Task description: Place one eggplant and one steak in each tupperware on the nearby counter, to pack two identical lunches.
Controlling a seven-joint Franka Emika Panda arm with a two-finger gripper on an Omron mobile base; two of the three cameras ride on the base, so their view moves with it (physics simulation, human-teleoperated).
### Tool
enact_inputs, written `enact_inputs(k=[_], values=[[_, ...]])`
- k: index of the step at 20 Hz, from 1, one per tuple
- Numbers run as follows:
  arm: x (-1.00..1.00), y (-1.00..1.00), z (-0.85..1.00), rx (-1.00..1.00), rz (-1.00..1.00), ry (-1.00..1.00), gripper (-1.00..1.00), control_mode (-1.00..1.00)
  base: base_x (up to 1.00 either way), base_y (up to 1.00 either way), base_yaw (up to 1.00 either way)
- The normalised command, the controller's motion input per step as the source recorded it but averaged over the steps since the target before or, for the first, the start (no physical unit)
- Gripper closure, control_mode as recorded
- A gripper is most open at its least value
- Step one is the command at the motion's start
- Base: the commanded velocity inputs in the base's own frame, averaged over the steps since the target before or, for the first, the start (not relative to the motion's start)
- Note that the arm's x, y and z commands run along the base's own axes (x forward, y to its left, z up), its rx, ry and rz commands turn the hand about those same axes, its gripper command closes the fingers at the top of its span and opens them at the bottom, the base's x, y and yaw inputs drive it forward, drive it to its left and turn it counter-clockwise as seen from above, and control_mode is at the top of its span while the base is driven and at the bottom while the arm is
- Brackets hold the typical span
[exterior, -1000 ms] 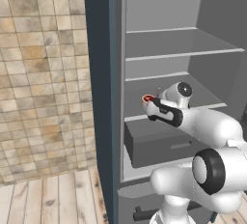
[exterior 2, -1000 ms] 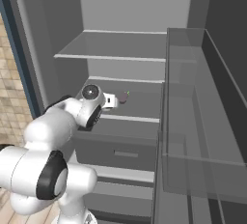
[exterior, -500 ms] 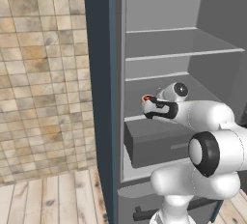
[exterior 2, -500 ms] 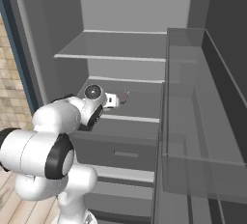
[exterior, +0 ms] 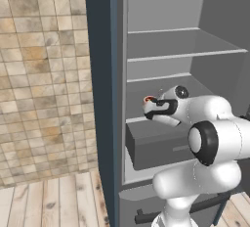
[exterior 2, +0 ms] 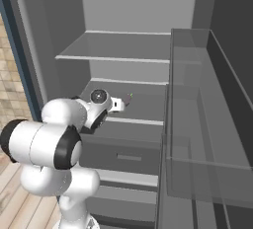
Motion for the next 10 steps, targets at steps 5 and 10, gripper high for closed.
enact_inputs(k=[5, 10], values=[[0.17, -0.04, -0.17, 0.00, 0.00, 0.00, -1.00, -1.00, 0.00, 0.00, 0.00], [0.21, 0.00, -0.19, 0.00, 0.00, 0.00, -1.00, -1.00, 0.00, 0.00, 0.00]])
